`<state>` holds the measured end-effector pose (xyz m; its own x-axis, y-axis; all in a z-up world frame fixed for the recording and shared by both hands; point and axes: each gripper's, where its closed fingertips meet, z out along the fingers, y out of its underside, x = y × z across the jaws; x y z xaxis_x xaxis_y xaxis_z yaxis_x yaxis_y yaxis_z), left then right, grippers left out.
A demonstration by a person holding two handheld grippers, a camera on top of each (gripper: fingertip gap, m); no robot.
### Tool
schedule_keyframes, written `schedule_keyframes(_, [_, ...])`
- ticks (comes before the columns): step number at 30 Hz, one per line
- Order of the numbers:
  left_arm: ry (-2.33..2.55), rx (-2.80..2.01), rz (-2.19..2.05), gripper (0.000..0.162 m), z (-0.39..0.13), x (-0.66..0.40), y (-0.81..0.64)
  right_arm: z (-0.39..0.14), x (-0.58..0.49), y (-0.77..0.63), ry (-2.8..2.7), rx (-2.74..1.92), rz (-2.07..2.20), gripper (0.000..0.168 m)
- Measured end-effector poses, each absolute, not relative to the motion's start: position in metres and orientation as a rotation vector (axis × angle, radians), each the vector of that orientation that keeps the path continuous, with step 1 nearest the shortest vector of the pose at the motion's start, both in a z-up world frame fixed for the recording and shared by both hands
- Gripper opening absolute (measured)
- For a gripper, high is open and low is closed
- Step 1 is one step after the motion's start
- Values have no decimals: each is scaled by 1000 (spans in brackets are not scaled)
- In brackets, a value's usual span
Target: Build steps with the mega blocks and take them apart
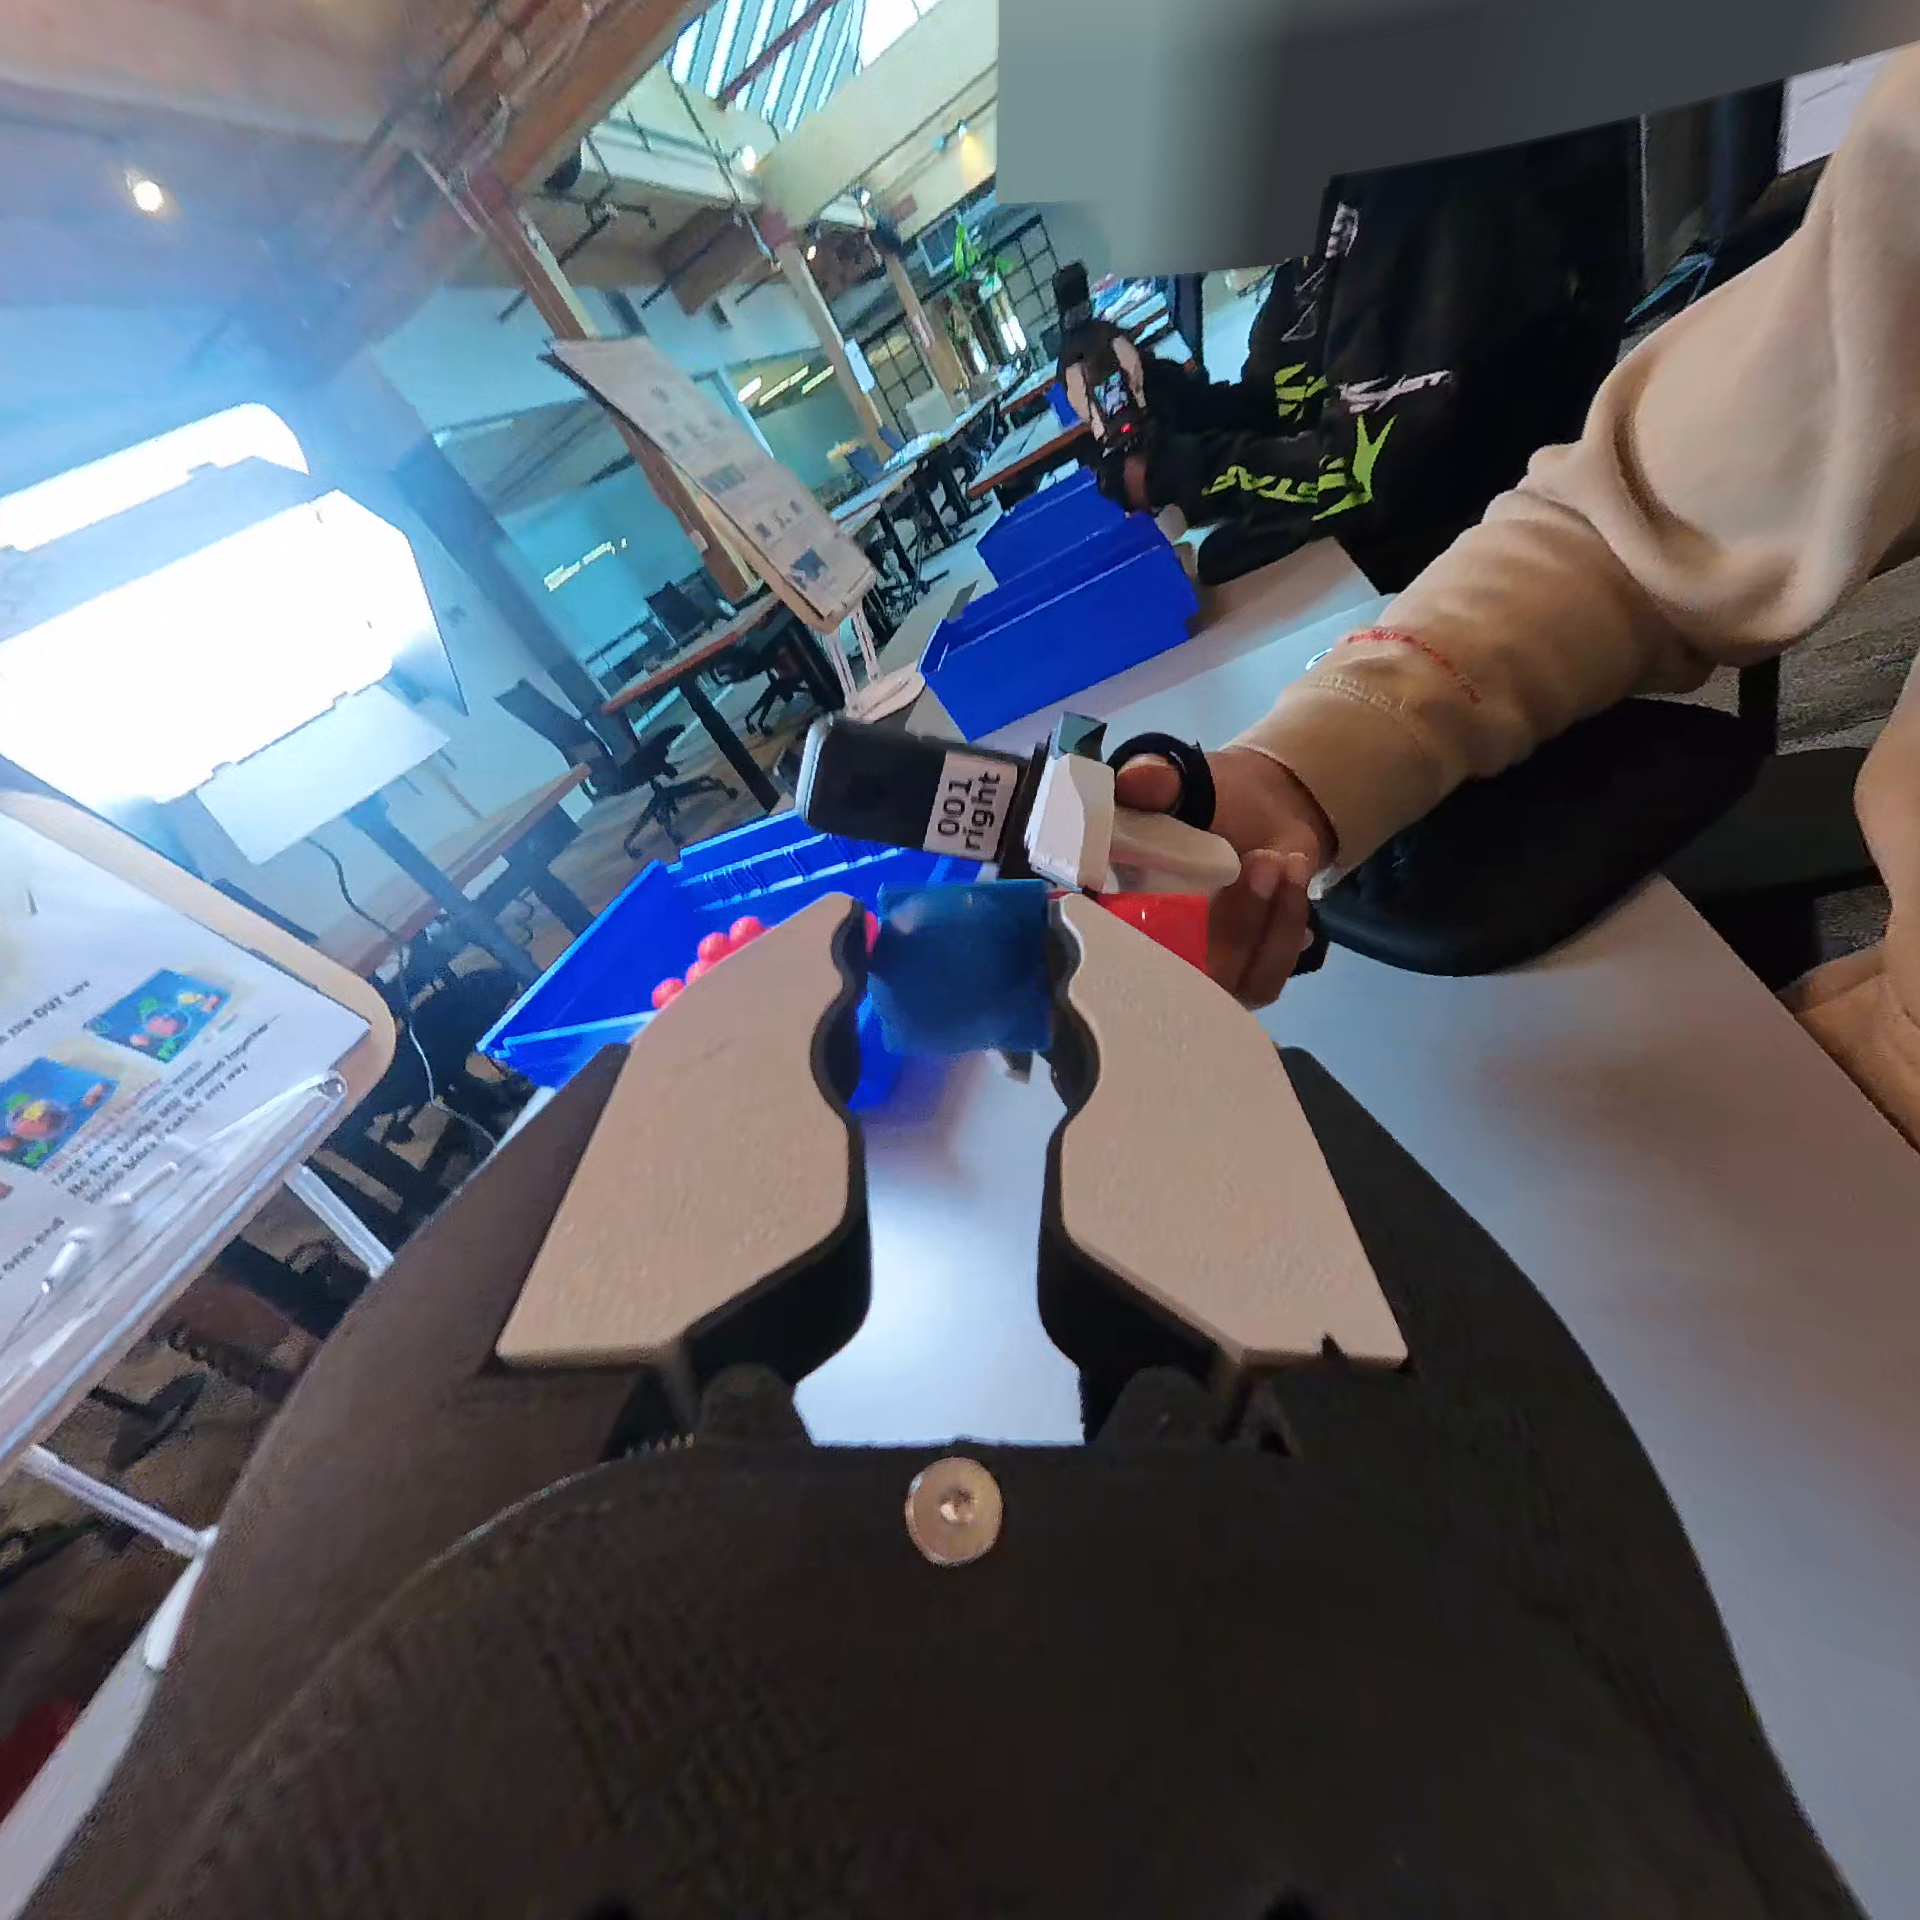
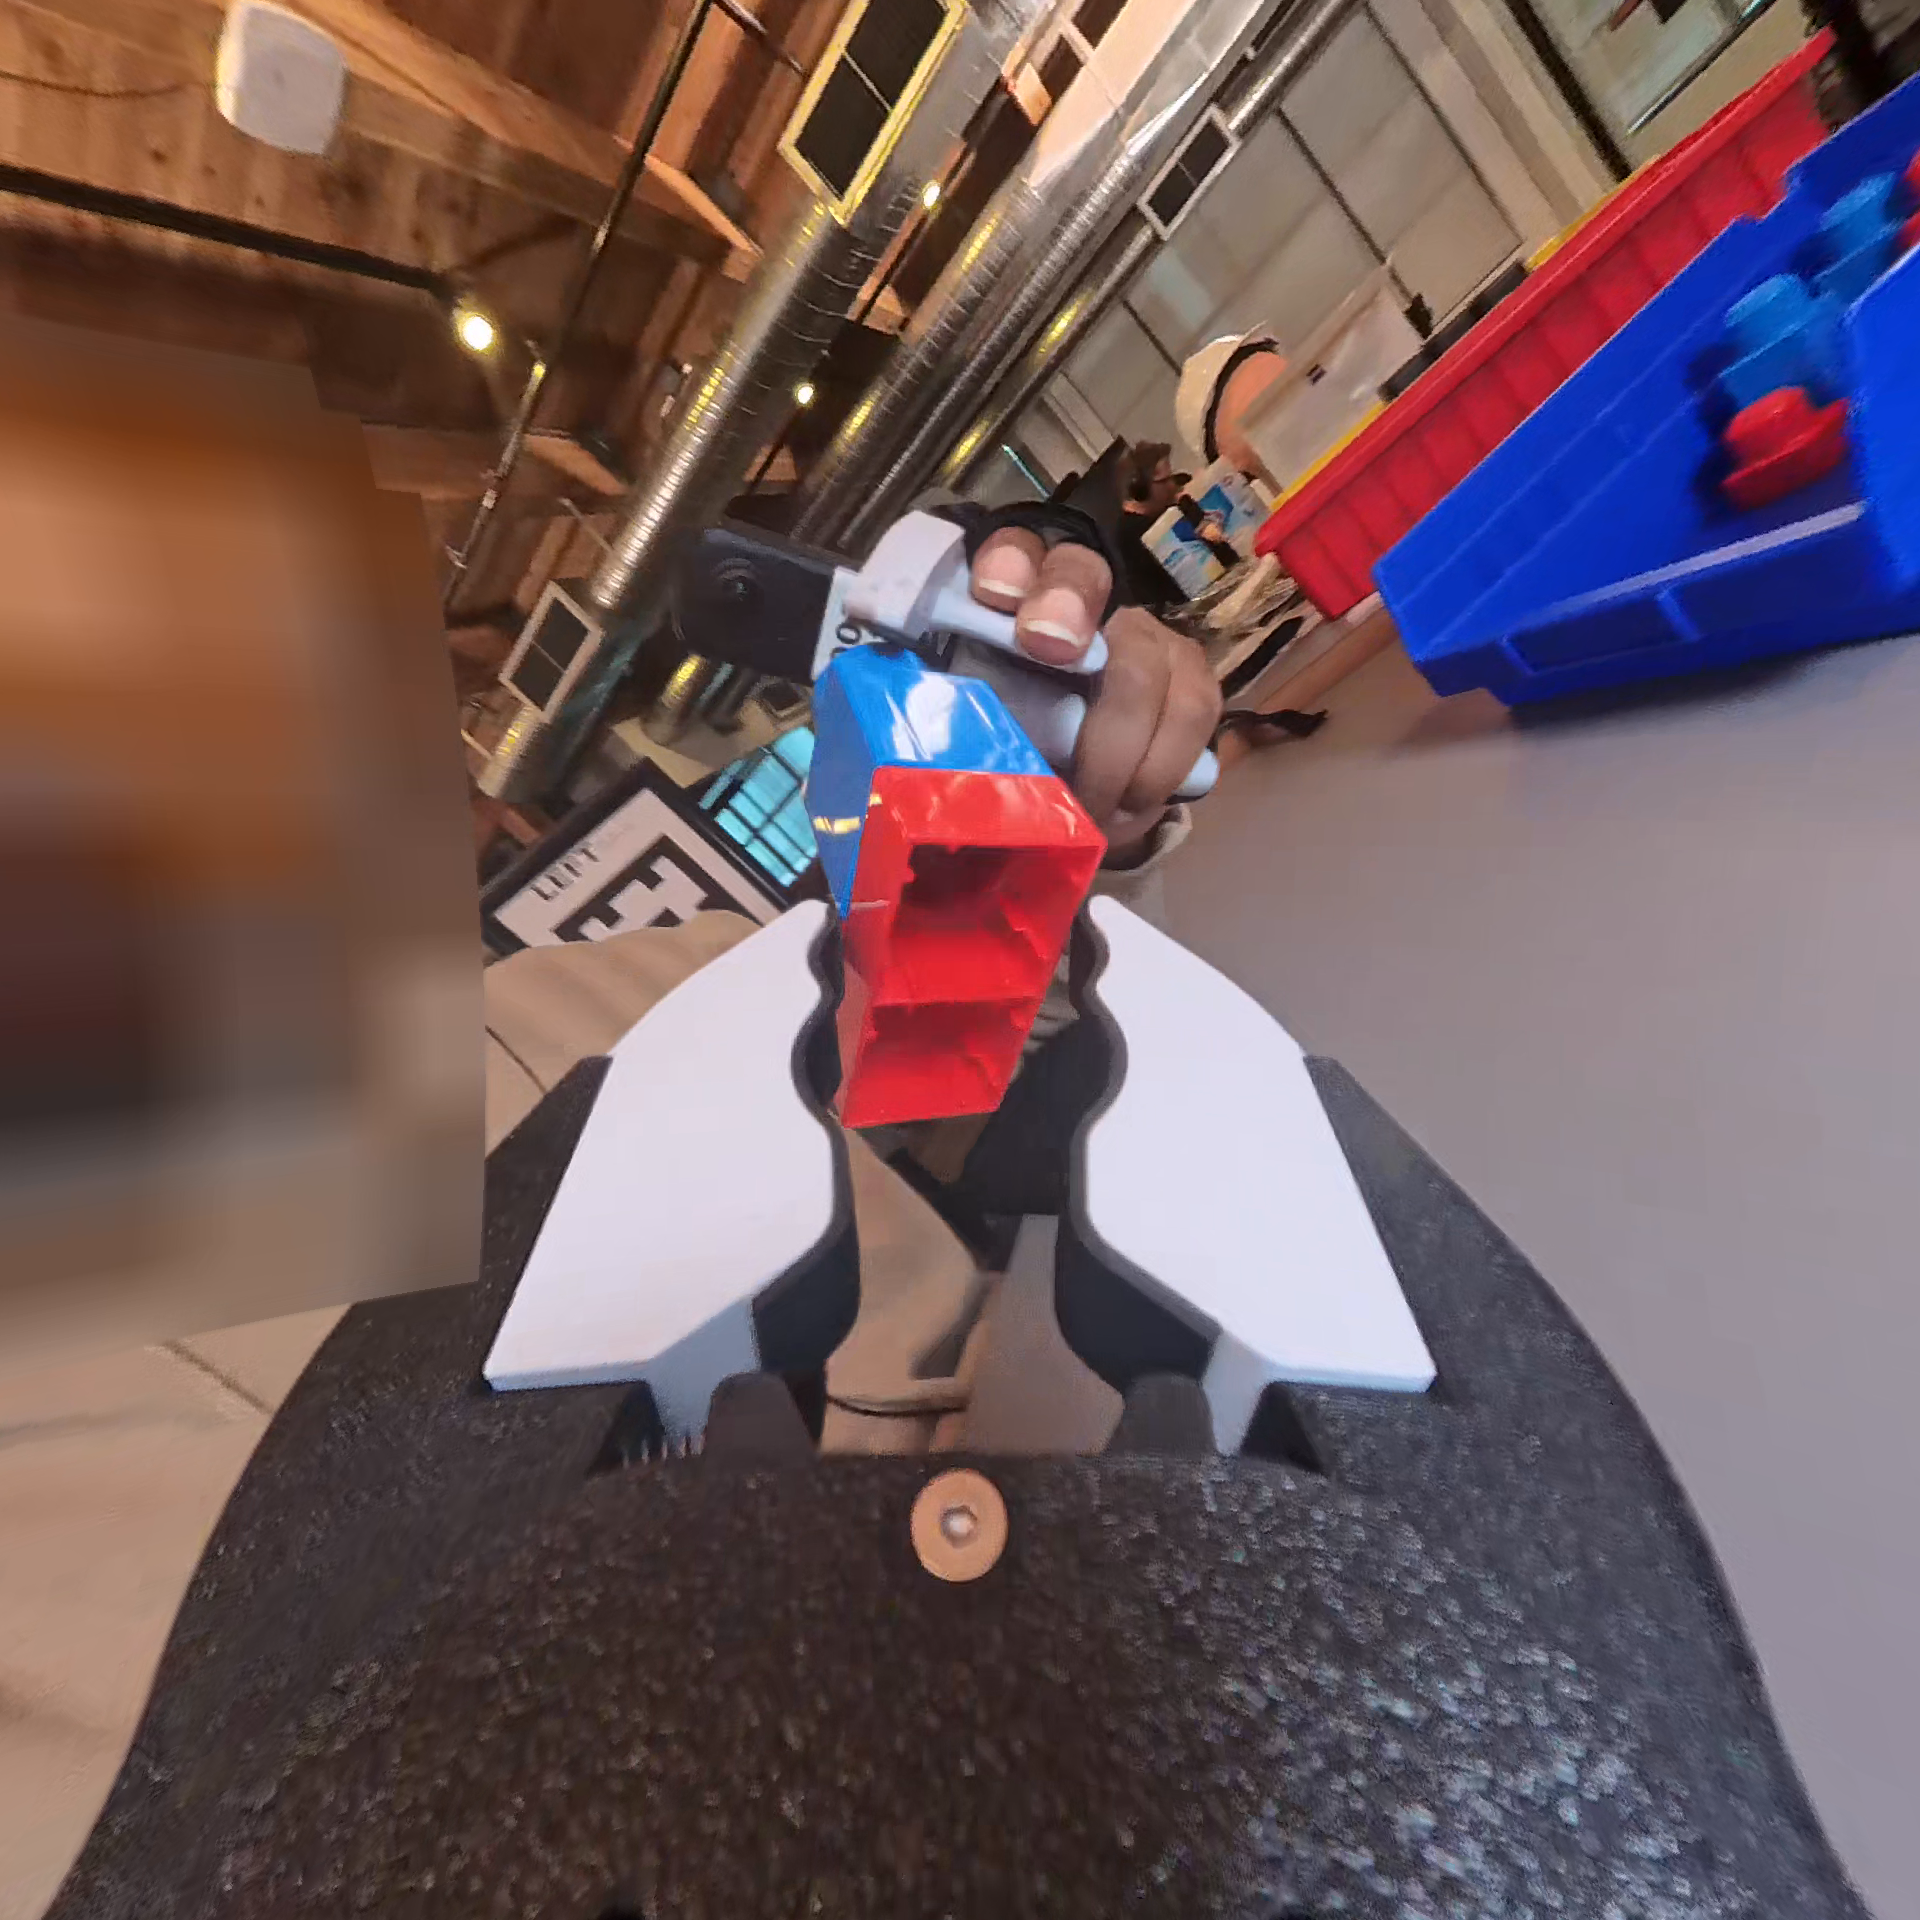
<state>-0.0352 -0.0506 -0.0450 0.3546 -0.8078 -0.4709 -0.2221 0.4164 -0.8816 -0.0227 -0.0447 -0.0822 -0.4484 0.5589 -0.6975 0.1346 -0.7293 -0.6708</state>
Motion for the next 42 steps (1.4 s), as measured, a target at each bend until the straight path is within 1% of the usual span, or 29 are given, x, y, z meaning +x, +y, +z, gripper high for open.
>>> schedule_keyframes(3, [1210, -1230, -493, 56, -63, -37, -43, -88, -22, -43, -1086, -1461, 2107, 41])
schedule_keyframes(4, [1237, -1243, -466, 58, -70, -36, -43, -91, -23, -44, -1120, -1456, 2049, 40])
schedule_keyframes(6, [1305, -1241, -426, 55, -84, -32, -47, -96, -25, -47, -1174, -1465, 1972, 40])
schedule_keyframes(8, [1372, -1227, -431, 40, -93, -29, -55, -101, -26, -49, -1208, -1481, 1944, 40])
schedule_keyframes(14, [1449, -1179, -277, 36, -102, -34, -57, -109, -24, -54, -1299, -1492, 1912, 37])
schedule_keyframes(19, [1285, -1200, -371, 36, -74, -62, -53, -101, -7, -30, -1260, -1469, 1813, 36])
schedule_keyframes(22, [1126, -1249, -458, 36, -65, -84, -42, -100, 8, 4, -1215, -1489, 1571, 37])
schedule_keyframes(25, [1068, -1316, -479, 36, -82, -89, -32, -87, 34, 56, -1069, -1537, 1314, 37])
schedule_keyframes(27, [1094, -1354, -468, 36, -97, -84, -30, -84, 63, 106, -923, -1614, 1071, 37])
schedule_keyframes(31, [1132, -1390, -498, 36, -115, -73, -31, -108, 158, 199, -667, -1792, 406, 37])
schedule_keyframes(33, [1143, -1401, -503, 36, -121, -71, -31, -127, 194, 221, -618, -1877, 183, 37])
schedule_keyframes(38, [1137, -1435, -535, 36, -131, -70, -28, -154, 205, 227, -682, -1920, -100, 36])
schedule_keyframes(42, [1133, -1443, -540, 36, -134, -69, -27, -149, 196, 232, -692, -1884, -118, 36])
